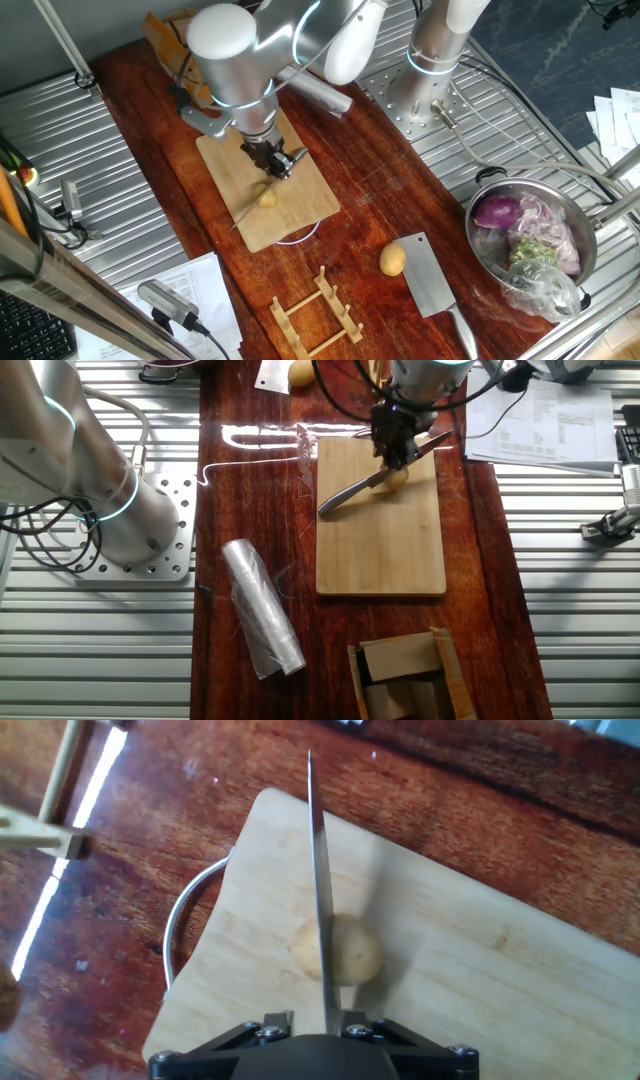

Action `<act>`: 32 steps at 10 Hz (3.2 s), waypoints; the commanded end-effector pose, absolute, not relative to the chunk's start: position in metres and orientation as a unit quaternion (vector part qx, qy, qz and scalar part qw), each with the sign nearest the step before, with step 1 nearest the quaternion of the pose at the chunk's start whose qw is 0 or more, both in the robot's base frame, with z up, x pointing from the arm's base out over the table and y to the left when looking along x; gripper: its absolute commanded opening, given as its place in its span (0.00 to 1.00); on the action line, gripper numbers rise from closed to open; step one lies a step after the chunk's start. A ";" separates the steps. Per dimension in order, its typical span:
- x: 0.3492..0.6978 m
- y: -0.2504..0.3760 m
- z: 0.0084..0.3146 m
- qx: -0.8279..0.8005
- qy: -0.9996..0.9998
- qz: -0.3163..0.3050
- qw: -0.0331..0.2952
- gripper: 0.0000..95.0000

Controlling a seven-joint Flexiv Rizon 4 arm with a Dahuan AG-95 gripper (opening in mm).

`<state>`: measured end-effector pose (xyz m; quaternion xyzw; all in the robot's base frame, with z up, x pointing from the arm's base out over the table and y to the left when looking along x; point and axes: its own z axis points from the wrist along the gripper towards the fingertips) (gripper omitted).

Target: Chop the potatoes

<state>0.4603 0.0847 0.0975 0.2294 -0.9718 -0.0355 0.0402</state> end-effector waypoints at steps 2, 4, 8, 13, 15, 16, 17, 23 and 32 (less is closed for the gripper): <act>0.444 0.078 0.091 0.249 -0.968 -0.030 0.026 0.80; 0.435 0.073 0.084 0.260 -0.965 -0.024 0.020 0.80; 0.425 0.069 0.069 0.309 -0.951 0.006 0.017 0.80; 0.426 0.067 0.057 0.360 -0.931 0.052 0.015 0.80; 0.427 0.066 0.054 0.363 -0.930 0.058 0.015 0.60; 0.427 0.066 0.052 0.365 -0.929 0.059 0.014 0.60; 0.427 0.065 0.051 0.367 -0.928 0.059 0.012 0.60; 0.427 0.059 0.049 0.378 -0.924 0.066 0.010 0.60; 0.422 0.057 0.042 0.377 -0.923 0.069 -0.007 0.00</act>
